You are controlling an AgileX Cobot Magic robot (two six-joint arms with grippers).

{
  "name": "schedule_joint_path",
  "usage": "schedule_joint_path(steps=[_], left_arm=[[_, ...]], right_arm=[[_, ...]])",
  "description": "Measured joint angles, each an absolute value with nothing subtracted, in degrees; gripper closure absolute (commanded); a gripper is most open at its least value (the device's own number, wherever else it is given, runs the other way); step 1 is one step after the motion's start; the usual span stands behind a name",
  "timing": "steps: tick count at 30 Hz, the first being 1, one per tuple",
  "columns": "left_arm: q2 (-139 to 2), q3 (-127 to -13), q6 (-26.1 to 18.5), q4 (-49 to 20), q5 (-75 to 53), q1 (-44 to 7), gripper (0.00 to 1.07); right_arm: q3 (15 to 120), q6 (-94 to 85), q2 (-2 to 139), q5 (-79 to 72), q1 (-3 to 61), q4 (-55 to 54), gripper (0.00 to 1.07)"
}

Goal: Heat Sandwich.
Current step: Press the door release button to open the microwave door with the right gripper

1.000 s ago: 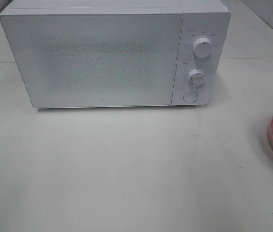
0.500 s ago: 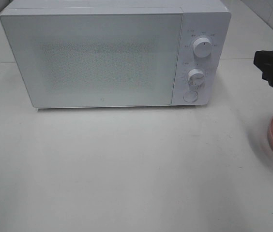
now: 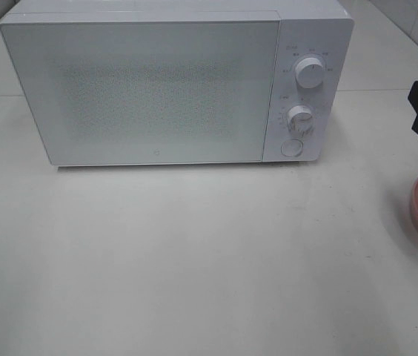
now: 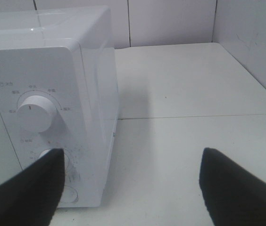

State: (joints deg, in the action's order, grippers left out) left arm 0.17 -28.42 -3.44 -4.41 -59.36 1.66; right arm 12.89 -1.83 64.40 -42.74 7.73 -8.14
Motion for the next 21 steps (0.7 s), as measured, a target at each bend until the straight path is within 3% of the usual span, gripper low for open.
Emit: schedule_joint_path(steps=[10,21], left_arm=[[0.2,-28.4,-3.4,-4.4,-59.4,1.7,0.05],[0.2,-28.4,-3.4,-4.4,-59.4,1.7,0.05]], right_arm=[[11.6,-2.1,65.6,-45.6,8.3,-9.9,0.31],[11.5,-10.8,78.4,-57.4,25.6,-24.5,0.31]])
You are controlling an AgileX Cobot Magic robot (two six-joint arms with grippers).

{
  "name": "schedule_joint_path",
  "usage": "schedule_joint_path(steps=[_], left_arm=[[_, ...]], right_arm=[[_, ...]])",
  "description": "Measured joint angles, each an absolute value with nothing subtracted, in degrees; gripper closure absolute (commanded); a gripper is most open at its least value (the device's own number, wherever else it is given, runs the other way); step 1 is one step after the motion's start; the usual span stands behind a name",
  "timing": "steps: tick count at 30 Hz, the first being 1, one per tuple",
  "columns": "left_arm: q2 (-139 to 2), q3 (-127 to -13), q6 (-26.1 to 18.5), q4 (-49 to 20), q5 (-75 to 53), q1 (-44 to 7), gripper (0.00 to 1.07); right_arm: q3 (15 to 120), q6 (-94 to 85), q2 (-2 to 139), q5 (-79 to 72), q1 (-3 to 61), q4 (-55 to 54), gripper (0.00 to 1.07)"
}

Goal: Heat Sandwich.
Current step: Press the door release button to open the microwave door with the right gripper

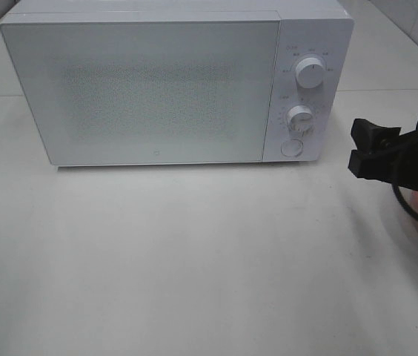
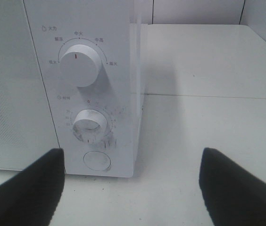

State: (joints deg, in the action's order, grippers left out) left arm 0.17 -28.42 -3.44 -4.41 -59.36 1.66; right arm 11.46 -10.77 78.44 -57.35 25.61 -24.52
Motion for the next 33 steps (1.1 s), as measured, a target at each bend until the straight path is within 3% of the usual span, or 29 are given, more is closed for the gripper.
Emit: schedule_joint_path(steps=[16,33], left_arm=[[0.2,-28.4,-3.4,-4.4,-59.4,1.7,0.05],[0.2,-28.4,-3.4,-4.4,-59.4,1.7,0.05]], right_arm=[[11.6,-11.7,91.7,-69.0,43.3,-43.7,0.31],[13.6,-11.0,96.8,-69.3,46.9,-46.8,0.31]])
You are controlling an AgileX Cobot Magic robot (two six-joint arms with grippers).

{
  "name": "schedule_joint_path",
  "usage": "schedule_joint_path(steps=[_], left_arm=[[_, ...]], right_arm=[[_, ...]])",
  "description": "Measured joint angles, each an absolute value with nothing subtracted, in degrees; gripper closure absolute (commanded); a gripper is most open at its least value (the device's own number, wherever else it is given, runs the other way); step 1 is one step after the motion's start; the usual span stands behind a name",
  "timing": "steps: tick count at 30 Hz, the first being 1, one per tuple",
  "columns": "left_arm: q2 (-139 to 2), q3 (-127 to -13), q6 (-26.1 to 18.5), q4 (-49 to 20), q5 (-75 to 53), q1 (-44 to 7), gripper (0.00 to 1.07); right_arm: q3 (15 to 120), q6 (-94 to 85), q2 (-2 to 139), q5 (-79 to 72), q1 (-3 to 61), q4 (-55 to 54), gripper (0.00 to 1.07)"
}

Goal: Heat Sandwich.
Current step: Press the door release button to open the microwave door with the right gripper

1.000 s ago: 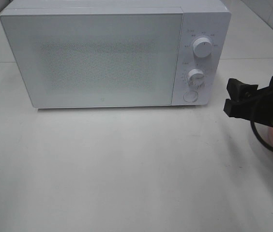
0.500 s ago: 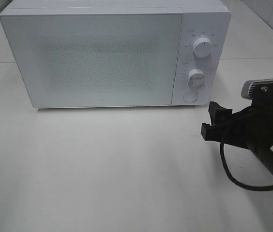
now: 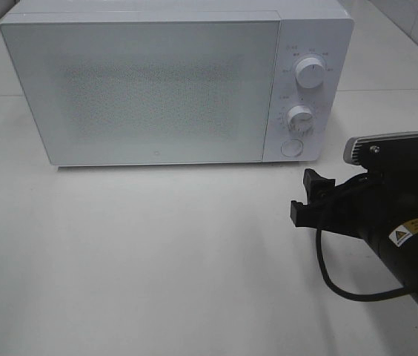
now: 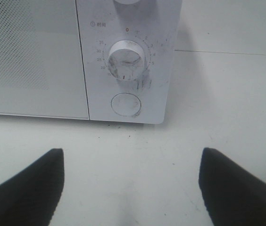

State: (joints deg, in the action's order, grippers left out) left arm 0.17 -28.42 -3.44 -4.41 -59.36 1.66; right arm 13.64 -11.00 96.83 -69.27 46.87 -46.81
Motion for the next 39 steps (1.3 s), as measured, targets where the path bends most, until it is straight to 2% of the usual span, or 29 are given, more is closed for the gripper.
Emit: schedule_joint_path(steps=[12,27,34,36,37,39], left_arm=[[0.2,-28.4,-3.4,-4.4,-59.4,1.7,0.05],[0.2,-28.4,-3.4,-4.4,-59.4,1.7,0.05],[0.2,-28.4,-3.4,-4.4,-59.4,1.7,0.05],[0.2,-28.4,-3.4,-4.4,-59.4,1.7,0.05],[0.2,-28.4,-3.4,-4.4,-59.4,1.7,0.05],[0.2,-28.4,-3.4,-4.4,-59.4,1.7,0.05]], right_arm=[[13.6,-2.0,96.8,-69.3,46.9,-46.8,0.31],[13.6,44.6,96.8,-69.3,46.9,-46.8,0.34],[13.6,61.5,96.8,-69.3,46.9,-46.8,0.46],[13.6,68.9,96.8,-69.3,46.9,-46.8,0.58],[13.6,68.9,96.8,-69.3,46.9,-46.8,0.58],[13.6,74.3,96.8,-69.3,46.9,-46.8,0.68]])
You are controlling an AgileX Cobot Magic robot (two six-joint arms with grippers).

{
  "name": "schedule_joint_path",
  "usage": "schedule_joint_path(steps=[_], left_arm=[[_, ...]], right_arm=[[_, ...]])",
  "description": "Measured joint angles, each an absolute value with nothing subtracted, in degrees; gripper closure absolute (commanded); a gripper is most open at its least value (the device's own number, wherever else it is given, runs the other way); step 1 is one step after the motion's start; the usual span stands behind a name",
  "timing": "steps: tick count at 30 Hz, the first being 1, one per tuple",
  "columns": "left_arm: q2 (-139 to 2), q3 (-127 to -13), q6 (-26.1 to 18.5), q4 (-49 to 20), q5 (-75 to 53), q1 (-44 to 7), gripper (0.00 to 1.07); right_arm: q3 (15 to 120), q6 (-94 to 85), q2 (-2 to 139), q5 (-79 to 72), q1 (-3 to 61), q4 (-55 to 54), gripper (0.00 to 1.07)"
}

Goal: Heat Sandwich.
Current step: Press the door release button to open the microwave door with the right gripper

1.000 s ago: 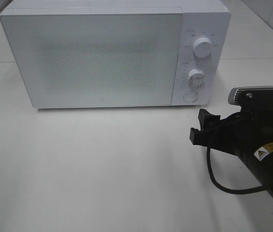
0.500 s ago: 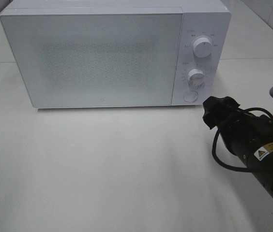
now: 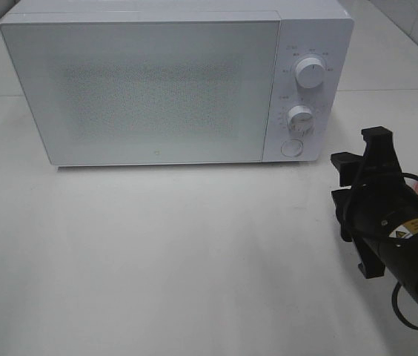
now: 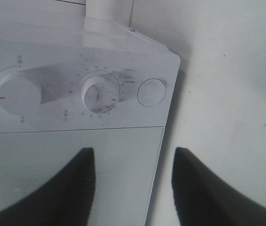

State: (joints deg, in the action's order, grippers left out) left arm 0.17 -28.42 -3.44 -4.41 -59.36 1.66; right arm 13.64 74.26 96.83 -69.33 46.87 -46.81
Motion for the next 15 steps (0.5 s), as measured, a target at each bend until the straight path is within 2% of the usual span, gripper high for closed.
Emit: schedule_joint_path(steps=[1,2,4,5,6,15], left_arm=[[0.2,-28.4,-3.4,-4.4,-59.4,1.7,0.05],[0.2,-28.4,-3.4,-4.4,-59.4,1.7,0.05],[0.2,-28.4,-3.4,-4.4,-59.4,1.7,0.05],[0.2,-28.4,-3.4,-4.4,-59.4,1.7,0.05],[0.2,-28.4,-3.4,-4.4,-59.4,1.7,0.05],[0.2,-28.4,-3.4,-4.4,-59.4,1.7,0.05]], right_arm=[[13.6,75.5,96.8,-69.3,46.9,-46.8,0.79],[13.6,75.5,96.8,-69.3,46.9,-46.8,0.79],[13.6,76.7,96.8,-69.3,46.9,-46.8,0.93],[13.6,77.0,96.8,-69.3,46.9,-46.9,1.05],[13.6,77.0,96.8,-69.3,46.9,-46.9,1.07],[13.6,77.5,96.8,-69.3,46.9,-46.9,1.06]])
